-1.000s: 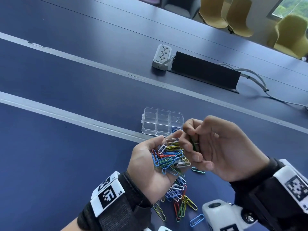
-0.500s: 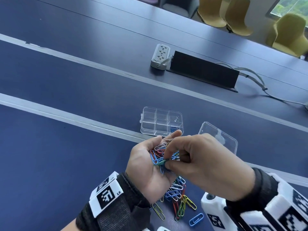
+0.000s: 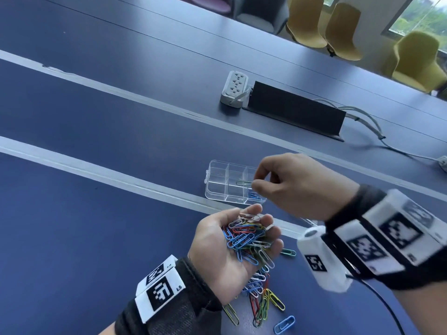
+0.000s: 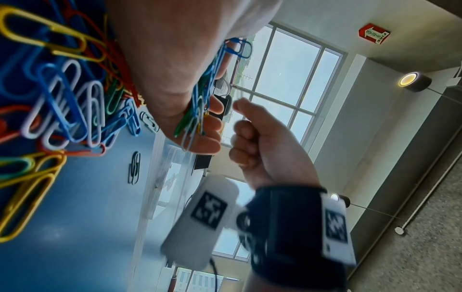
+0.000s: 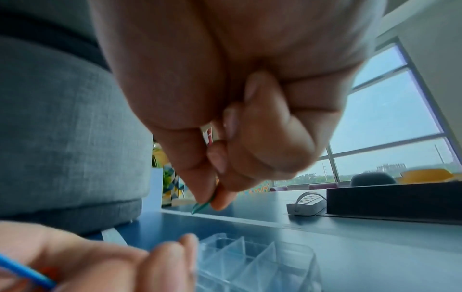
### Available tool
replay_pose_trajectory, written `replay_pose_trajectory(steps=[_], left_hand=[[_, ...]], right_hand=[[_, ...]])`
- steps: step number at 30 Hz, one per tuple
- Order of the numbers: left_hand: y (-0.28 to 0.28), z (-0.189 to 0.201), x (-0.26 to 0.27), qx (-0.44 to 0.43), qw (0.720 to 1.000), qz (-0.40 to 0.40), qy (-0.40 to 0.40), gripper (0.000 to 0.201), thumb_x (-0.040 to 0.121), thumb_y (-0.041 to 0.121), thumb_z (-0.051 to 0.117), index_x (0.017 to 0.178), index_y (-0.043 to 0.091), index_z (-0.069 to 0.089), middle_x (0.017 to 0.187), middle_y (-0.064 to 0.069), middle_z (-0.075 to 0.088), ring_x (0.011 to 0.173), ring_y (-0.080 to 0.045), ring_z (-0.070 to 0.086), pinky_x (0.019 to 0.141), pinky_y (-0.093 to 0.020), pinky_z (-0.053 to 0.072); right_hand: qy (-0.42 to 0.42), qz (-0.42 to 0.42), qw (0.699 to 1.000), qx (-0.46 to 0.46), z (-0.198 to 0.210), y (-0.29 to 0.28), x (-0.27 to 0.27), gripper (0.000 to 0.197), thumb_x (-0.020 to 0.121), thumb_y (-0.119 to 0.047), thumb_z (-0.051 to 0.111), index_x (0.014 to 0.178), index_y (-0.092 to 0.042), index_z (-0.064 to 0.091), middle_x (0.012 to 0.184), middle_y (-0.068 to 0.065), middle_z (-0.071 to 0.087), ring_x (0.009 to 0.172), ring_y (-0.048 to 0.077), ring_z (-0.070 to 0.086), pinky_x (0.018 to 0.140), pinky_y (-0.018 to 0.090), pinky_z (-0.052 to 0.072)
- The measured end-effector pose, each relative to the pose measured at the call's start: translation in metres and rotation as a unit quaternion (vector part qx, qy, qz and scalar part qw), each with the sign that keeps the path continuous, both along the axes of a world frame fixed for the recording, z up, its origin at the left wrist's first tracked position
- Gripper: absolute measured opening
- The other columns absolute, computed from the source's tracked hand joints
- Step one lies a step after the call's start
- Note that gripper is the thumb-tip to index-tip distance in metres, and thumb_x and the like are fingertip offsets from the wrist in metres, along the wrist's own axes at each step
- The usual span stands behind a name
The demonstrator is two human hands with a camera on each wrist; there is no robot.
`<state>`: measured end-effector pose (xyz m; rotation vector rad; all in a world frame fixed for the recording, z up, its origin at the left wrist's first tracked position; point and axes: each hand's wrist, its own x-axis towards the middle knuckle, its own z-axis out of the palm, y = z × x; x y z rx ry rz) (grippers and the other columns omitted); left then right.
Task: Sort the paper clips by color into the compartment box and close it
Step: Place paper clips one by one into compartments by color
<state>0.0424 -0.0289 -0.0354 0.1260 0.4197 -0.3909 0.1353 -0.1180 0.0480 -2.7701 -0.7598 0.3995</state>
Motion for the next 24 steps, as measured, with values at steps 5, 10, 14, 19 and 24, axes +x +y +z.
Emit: replay_pose_trajectory(steps=[5,10,14,19,24], left_hand=[[0.003,0.0,0.003,-0.006,1.0,0.013,0.017,0.033,0.088,0.021,0.039,0.086,0.0,0.065,0.078,-0.019,0.063,0.068,-0.032,0.06,0.067,-0.038,0.052],[0.006,0.001,0.005,-0.014,0.999,0.03,0.031,0.039,0.091,0.023,0.038,0.082,-0.002,0.066,0.078,-0.02,0.063,0.068,-0.033,0.06,0.075,-0.042,0.048],[0.006,0.0,0.005,-0.02,0.999,0.028,0.033,0.037,0.091,0.023,0.039,0.083,-0.001,0.066,0.079,-0.02,0.063,0.067,-0.032,0.061,0.073,-0.041,0.05],[0.007,0.001,0.005,-0.014,0.999,0.031,0.028,0.035,0.091,0.022,0.037,0.085,0.0,0.064,0.08,-0.02,0.064,0.069,-0.033,0.062,0.071,-0.04,0.051],[0.011,-0.001,0.007,-0.017,0.999,0.044,0.017,0.032,0.091,0.023,0.039,0.098,0.002,0.062,0.087,-0.02,0.066,0.071,-0.034,0.065,0.074,-0.043,0.053]], right_hand=[[-0.019,0.007,0.995,-0.095,-0.009,0.021,0.018,0.018,0.085,-0.024,0.054,0.089,-0.016,0.069,0.092,0.004,0.069,0.087,0.022,0.06,0.069,0.022,0.042],[0.005,0.025,0.993,-0.117,-0.008,0.032,0.021,0.015,0.081,-0.02,0.061,0.092,-0.019,0.071,0.094,0.0,0.071,0.081,0.016,0.058,0.068,0.02,0.041],[0.014,0.039,0.994,-0.099,-0.007,0.034,0.021,0.022,0.079,-0.016,0.063,0.098,-0.022,0.07,0.086,-0.003,0.065,0.077,0.011,0.052,0.069,0.017,0.037],[-0.011,0.048,0.997,-0.053,0.001,0.024,0.014,0.022,0.081,-0.014,0.059,0.095,-0.024,0.071,0.076,-0.009,0.062,0.071,0.005,0.055,0.062,0.014,0.04],[0.026,0.083,0.995,0.049,0.02,-0.002,-0.014,0.015,0.074,-0.013,0.066,0.077,-0.027,0.07,0.064,-0.012,0.069,0.056,-0.008,0.057,0.059,0.006,0.043]])
